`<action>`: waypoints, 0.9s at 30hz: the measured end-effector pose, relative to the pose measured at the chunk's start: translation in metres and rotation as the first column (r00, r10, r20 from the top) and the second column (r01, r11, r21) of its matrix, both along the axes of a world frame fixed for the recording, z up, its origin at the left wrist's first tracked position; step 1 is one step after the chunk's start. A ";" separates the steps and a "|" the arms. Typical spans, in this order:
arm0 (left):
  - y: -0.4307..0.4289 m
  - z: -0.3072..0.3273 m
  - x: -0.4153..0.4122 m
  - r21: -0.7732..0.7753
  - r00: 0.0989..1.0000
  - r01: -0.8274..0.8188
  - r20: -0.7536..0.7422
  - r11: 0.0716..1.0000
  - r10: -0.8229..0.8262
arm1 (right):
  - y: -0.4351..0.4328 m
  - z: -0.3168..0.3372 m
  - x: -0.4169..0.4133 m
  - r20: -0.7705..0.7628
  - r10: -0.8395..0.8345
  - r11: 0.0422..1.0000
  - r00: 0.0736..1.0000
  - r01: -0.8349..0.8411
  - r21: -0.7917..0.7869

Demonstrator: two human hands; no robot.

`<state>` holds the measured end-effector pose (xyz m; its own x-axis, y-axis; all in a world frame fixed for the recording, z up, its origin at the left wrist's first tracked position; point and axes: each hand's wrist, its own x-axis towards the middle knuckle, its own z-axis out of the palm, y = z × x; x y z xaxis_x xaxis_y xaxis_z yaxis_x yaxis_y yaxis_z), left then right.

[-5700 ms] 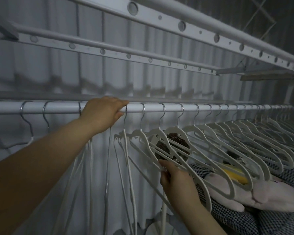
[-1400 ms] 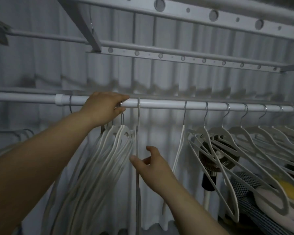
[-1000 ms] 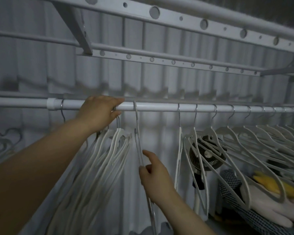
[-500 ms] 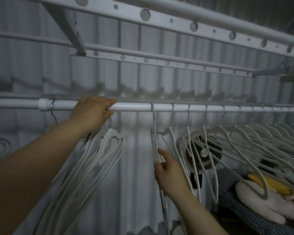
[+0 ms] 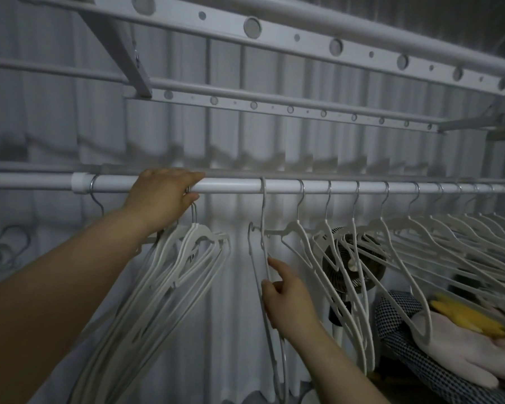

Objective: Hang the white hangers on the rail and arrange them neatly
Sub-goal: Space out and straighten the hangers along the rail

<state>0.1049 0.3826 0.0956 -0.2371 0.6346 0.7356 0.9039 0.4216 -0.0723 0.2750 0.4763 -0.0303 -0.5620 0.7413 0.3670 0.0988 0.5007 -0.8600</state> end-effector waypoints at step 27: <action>-0.015 0.001 -0.015 -0.068 0.999 -0.042 -0.031 0.997 0.040 | -0.065 0.038 -0.041 0.151 0.210 0.978 0.966 -0.210 -0.014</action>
<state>0.0900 0.3674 0.0966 -0.2428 0.6743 0.6974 0.8829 0.4515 -0.1292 0.2344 0.4114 0.0073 -0.7540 0.5998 0.2678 0.1195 0.5261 -0.8420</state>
